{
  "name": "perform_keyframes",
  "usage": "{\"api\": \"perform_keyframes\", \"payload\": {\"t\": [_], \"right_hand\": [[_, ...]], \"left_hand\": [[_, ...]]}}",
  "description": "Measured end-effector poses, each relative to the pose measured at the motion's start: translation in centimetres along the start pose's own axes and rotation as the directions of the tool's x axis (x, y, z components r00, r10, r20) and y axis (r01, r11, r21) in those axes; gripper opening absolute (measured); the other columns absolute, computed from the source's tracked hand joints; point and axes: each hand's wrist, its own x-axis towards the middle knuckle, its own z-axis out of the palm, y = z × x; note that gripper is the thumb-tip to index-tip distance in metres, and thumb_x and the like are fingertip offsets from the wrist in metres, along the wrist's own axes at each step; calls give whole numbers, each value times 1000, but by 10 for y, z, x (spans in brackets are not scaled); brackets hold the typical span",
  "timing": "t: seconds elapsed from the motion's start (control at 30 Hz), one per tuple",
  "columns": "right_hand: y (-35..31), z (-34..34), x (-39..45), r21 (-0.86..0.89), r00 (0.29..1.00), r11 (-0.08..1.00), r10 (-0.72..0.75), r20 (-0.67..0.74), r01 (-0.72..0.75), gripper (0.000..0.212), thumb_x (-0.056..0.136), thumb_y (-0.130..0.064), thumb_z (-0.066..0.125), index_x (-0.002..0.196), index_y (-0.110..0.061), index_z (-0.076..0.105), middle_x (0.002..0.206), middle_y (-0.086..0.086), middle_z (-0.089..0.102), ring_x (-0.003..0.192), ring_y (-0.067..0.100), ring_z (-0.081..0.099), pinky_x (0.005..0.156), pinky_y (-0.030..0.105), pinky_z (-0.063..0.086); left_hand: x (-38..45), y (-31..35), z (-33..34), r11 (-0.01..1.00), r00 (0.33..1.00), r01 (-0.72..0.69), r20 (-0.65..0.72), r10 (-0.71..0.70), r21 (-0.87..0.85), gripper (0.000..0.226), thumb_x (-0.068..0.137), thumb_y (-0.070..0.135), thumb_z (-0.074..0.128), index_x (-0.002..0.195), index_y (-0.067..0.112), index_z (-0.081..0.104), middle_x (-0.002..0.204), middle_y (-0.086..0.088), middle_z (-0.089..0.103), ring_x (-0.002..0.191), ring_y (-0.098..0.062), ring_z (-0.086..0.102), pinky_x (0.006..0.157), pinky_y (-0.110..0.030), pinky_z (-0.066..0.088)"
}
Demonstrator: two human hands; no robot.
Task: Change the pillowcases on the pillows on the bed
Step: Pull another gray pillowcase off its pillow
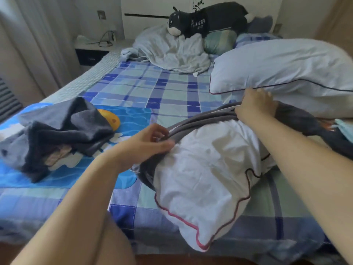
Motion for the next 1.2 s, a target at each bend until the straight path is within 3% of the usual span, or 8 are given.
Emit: {"api": "perform_keyframes", "payload": {"t": [0.1, 0.27, 0.47, 0.57, 0.8, 0.93, 1.07, 1.2], "right_hand": [[-23, -6, -13, -30, 998, 999, -45, -41, 43, 29, 94, -12, 55, 123, -13, 57, 130, 16, 56, 124, 37, 50, 98, 46, 39], [-91, -53, -129, 346, 886, 842, -460, 58, 415, 11, 93, -24, 53, 103, -20, 52, 111, 6, 57, 99, 32, 56, 77, 38, 41], [-93, -5, -246, -64, 743, 751, -631, 223, 657, 61, 74, -54, 72, 115, -12, 53, 113, 14, 49, 105, 33, 44, 85, 47, 36], [-86, 16, -247, -95, 757, 751, -645, 105, 654, 28, 80, -22, 58, 105, -10, 55, 98, 16, 55, 90, 32, 50, 77, 45, 40], [-95, -29, -189, 169, 625, 620, -657, -421, 766, 19, 67, -3, 49, 81, -15, 56, 79, 8, 56, 75, 34, 53, 62, 43, 40], [-60, -65, -146, 163, 500, 534, -580, -643, 830, 21, 62, 8, 50, 76, -5, 59, 77, 14, 55, 73, 34, 50, 63, 44, 40], [40, -42, -100, 132, 666, 744, -486, -566, 655, 8, 73, -1, 50, 77, -5, 57, 79, 19, 55, 75, 37, 51, 66, 43, 37], [136, -8, -92, -25, 985, 987, -157, 77, 160, 10, 69, -6, 56, 63, -15, 57, 81, 23, 63, 76, 38, 59, 67, 40, 46]], "left_hand": [[-16, -23, 19, 890, 996, 56, -86, -19, 452, 49, 85, 61, 68, 128, 49, 47, 126, 2, 44, 119, -23, 48, 105, -43, 42], [2, -40, 30, 875, 953, -142, -176, 248, 463, 27, 95, 41, 53, 77, 33, 71, 89, 15, 54, 104, -21, 56, 95, -49, 41], [8, -36, 11, 916, 955, 262, -52, -290, -304, 27, 97, 37, 65, 99, 14, 78, 93, -3, 78, 74, -12, 72, 57, -21, 53], [17, -43, 30, 892, 914, 179, -265, -307, -414, 32, 90, 44, 65, 89, 16, 78, 87, -4, 77, 86, -26, 71, 84, -40, 59], [20, -20, 4, 934, 603, -187, -786, -135, -304, 44, 103, 37, 48, 70, 8, 54, 65, -3, 52, 65, -16, 42, 66, -38, 44], [25, -46, -44, 989, 523, 11, -843, -129, -145, 37, 105, 32, 46, 78, 8, 56, 78, -15, 58, 74, -22, 48, 67, -32, 37], [21, -79, -46, 928, 733, 109, -601, -317, -357, 32, 103, 35, 51, 81, 15, 61, 81, -10, 63, 62, -23, 56, 61, -33, 49], [17, -51, -11, 910, 936, 160, -233, -263, -383, 25, 105, 16, 50, 83, 18, 60, 77, 1, 60, 69, -14, 60, 67, -28, 47]]}}
